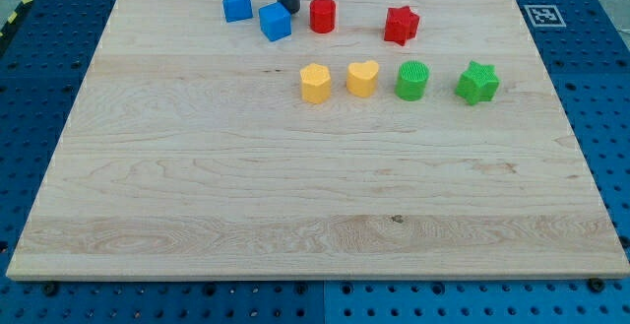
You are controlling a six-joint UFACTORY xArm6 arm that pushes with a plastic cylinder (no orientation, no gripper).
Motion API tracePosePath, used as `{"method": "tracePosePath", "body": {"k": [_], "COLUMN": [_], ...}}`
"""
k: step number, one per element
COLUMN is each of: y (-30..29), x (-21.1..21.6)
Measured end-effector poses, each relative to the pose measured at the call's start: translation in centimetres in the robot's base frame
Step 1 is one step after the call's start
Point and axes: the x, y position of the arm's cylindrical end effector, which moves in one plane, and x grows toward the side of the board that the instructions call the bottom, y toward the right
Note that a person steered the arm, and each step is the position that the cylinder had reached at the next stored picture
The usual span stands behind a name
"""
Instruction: Slide the red circle into the red star
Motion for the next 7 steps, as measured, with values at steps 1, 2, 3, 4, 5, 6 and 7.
{"method": "tracePosePath", "body": {"k": [1,2,3,4,5,6,7], "y": [1.6,5.0,9.0,11.2,8.5,4.5,3.1], "x": [0.4,1.7,3.0,3.3,4.0,5.9,5.9]}}
